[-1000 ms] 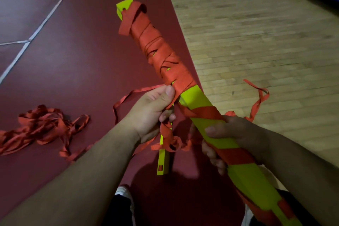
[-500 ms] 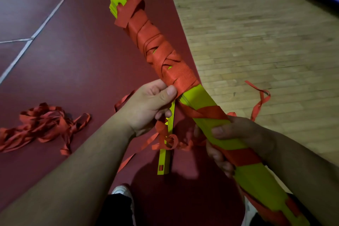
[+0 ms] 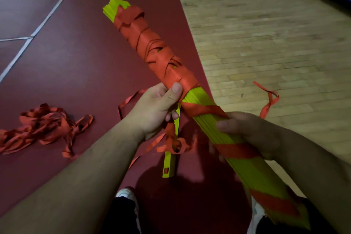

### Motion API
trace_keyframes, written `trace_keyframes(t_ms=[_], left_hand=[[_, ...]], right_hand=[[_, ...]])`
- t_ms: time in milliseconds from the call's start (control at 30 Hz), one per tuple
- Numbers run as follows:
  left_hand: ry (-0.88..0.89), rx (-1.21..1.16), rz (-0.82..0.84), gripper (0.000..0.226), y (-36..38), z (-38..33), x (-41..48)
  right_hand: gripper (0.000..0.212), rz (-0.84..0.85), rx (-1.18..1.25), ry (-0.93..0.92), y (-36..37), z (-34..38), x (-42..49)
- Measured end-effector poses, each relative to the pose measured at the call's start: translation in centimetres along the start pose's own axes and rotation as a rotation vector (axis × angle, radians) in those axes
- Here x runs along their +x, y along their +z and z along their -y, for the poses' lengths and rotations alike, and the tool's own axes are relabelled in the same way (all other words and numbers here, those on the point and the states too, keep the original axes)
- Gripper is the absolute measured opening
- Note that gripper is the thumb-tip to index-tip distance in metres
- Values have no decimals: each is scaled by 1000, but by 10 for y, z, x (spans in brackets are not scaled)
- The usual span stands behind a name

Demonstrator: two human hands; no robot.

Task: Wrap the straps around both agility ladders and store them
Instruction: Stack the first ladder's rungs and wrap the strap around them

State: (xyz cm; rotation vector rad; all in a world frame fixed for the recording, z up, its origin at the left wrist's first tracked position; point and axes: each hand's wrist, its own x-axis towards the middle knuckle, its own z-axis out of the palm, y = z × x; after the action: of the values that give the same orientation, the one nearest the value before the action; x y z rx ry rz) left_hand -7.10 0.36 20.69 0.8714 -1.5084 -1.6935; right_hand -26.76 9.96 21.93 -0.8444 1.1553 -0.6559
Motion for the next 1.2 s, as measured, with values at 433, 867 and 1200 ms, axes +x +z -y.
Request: trace_keyframes(t_ms=[433, 867, 1200], left_hand=[[-68, 378, -432, 64, 8, 26, 19], [-92, 250, -132, 27, 1, 15, 7], [-104, -48, -58, 35, -11, 12, 8]], right_hand=[[115, -391, -919, -90, 16, -54, 32], [42, -540, -708, -80, -1, -29, 20], [33, -222, -220, -179, 4, -19, 11]])
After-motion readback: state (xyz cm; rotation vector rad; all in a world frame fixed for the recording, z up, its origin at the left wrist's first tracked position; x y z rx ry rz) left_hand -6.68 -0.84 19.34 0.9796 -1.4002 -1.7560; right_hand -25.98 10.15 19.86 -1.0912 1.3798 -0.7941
